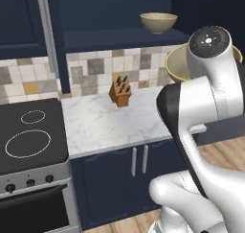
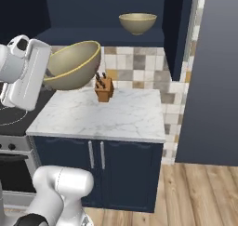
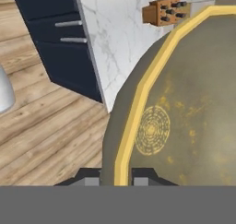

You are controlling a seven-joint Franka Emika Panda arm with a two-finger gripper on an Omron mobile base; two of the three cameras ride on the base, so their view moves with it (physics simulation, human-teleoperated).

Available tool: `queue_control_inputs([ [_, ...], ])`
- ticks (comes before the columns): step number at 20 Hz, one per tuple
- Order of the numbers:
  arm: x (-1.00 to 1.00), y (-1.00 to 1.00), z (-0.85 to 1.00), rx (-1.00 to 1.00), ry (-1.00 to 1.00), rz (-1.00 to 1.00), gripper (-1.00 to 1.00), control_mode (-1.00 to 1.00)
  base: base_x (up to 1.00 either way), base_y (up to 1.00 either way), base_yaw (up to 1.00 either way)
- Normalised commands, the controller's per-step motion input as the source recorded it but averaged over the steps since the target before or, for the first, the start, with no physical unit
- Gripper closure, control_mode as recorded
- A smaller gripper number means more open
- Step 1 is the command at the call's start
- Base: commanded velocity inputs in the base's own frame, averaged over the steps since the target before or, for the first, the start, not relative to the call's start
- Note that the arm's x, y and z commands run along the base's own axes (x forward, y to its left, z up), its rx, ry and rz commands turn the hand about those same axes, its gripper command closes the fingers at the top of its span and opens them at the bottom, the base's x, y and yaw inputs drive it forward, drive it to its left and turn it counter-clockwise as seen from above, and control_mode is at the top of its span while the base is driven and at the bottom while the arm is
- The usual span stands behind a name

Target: Move the bowls from the cabinet to the plates on the dining table.

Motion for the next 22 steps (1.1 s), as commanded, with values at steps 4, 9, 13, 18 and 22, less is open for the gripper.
queue_control_inputs([
  [4,0.0,0.0,0.0,0.0,0.0,0.0,1.0,1.0,-0.49,-0.22,-0.29],
  [9,0.0,0.0,0.0,0.0,0.0,0.0,1.0,1.0,-0.23,-0.45,-0.24],
  [13,0.0,0.0,0.0,0.0,0.0,0.0,1.0,1.0,-0.12,-0.5,-0.22],
  [18,0.0,0.0,0.0,0.0,0.0,0.0,1.0,1.0,-0.02,-0.41,-0.38],
  [22,0.0,0.0,0.0,0.0,0.0,0.0,1.0,1.0,0.0,-0.29,-0.42],
])
